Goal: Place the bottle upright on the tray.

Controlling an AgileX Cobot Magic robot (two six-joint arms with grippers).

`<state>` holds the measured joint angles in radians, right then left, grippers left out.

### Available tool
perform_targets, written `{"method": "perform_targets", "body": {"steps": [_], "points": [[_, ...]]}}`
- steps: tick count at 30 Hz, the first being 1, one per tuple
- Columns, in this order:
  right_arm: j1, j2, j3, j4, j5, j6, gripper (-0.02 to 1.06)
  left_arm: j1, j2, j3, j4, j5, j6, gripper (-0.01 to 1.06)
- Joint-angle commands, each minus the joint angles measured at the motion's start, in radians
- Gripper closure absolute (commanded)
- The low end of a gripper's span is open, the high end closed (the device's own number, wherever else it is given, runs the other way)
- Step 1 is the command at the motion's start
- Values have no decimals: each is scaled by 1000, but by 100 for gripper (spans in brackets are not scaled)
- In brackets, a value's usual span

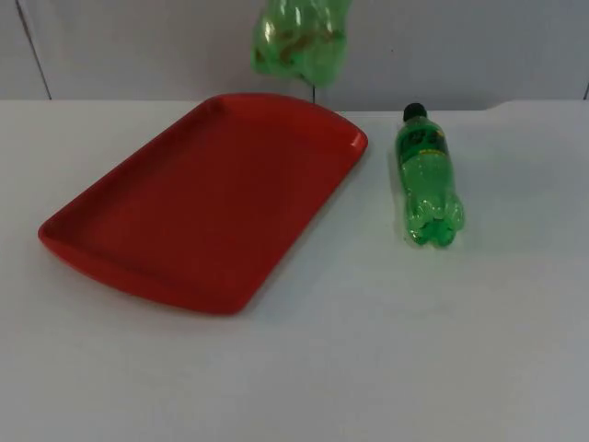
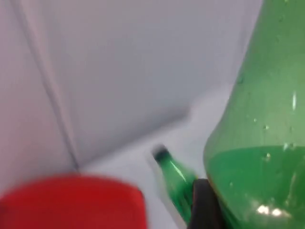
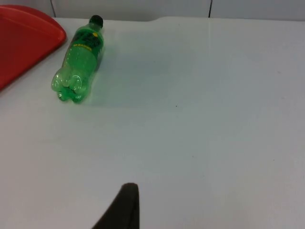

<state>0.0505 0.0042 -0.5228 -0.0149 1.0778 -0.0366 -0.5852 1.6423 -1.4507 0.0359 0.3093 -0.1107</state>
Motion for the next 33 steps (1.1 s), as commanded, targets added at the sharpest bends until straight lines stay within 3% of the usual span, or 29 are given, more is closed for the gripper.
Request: {"method": "perform_targets", "body": {"steps": [1,8,14,33], "points": [[-5,-4,5,-1,0,-1,-1,32,-30,-3,11,-53,-10,105],[-5,-4,5,-1,0,-1,-1,201,-56,-3,18,-122,2,105],[-5,-4,5,-1,0,-1,-1,285,-56,-3,-8,-185,2,105],[-5,-4,5,-1,0,-1,-1,307,18,1,47,-465,6,105]]}}
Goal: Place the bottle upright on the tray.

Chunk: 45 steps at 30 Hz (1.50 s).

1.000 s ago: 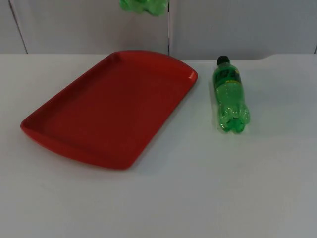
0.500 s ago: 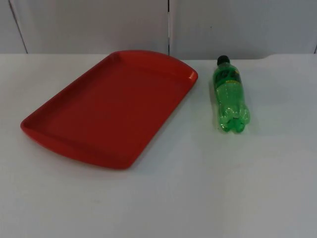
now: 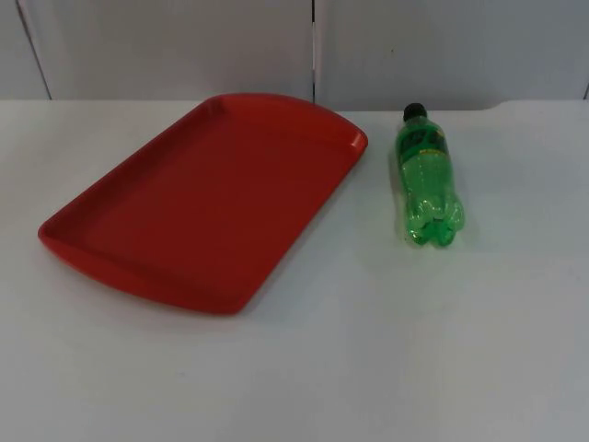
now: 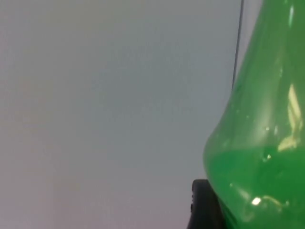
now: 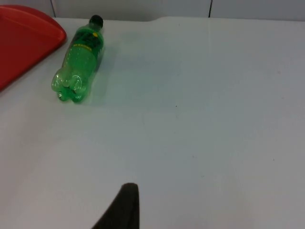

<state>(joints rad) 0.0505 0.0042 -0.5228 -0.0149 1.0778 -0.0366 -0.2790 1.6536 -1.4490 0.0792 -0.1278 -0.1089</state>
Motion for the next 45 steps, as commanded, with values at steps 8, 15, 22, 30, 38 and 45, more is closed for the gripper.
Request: {"method": "perform_targets", "body": {"steps": [8,15,22,30,38,45], "points": [[-5,-4,5,-1,0,-1,-1,1,141,8,42,-215,5,105],[-5,-4,5,-1,0,-1,-1,1,252,68,58,-466,42,105],[-5,-4,5,-1,0,-1,-1,1,332,68,75,-490,52,105],[-5,-4,5,-1,0,-1,-1,45,402,68,81,-546,48,105],[-5,-4,5,-1,0,-1,-1,90,461,108,100,-710,18,105],[-5,-4,5,-1,0,-1,-1,94,508,149,116,-795,1,105]]}}
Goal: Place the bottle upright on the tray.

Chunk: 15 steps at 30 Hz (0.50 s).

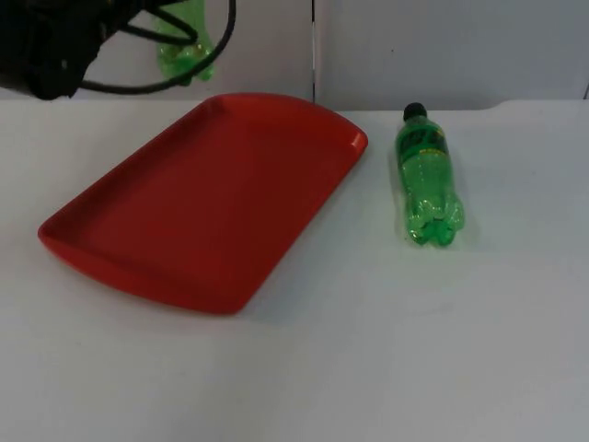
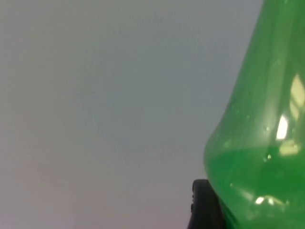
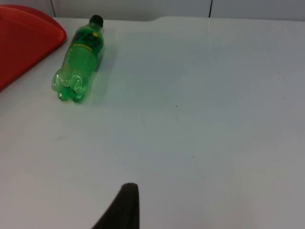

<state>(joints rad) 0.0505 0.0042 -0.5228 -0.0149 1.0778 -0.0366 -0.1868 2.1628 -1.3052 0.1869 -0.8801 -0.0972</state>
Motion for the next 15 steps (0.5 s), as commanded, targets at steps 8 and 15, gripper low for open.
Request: {"method": "perform_targets", "body": {"steps": [8,15], "points": [[-5,-4,5,-1,0,-1,-1,2,72,5,4,-82,-8,105],[-5,-4,5,-1,0,-1,-1,2,152,5,-19,-220,-8,105]]}}
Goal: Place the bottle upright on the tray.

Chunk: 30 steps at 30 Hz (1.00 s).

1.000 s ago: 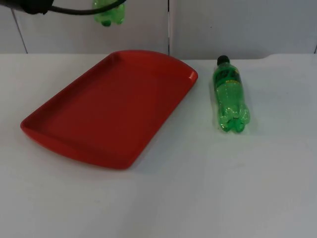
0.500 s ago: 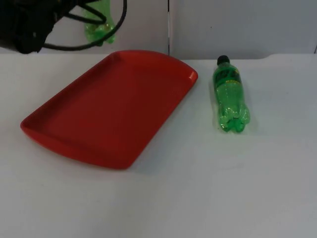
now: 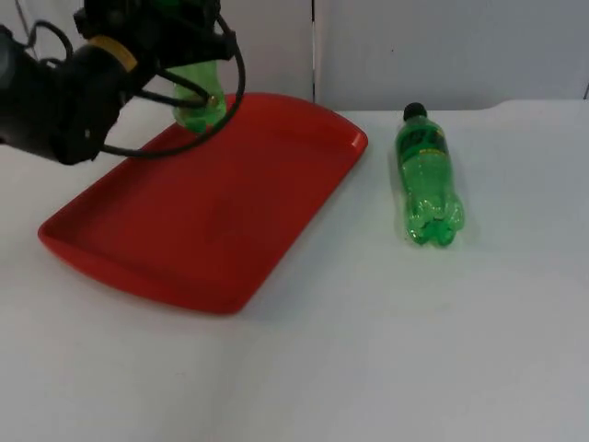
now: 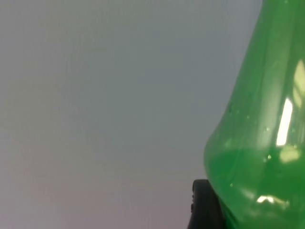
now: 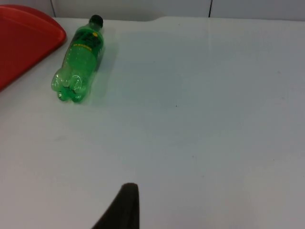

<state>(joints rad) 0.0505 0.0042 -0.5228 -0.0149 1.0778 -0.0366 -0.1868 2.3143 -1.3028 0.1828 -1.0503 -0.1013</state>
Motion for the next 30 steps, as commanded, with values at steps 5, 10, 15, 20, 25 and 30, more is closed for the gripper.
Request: {"method": "perform_targets", "body": {"steps": [5,10,15,20,25,30], "points": [[-5,-4,5,-1,0,-1,-1,2,41,3,-19,-63,0,105],[-5,-4,5,-1,0,-1,-1,2,90,1,-18,-63,0,105],[-5,-4,5,-1,0,-1,-1,2,109,1,-21,-81,0,105],[-5,-4,5,-1,0,-1,-1,2,109,1,2,-82,0,105],[-5,-4,5,-1,0,-1,-1,2,109,1,7,-61,0,105],[-5,-4,5,-1,0,-1,-1,2,109,1,10,-19,0,93]]}}
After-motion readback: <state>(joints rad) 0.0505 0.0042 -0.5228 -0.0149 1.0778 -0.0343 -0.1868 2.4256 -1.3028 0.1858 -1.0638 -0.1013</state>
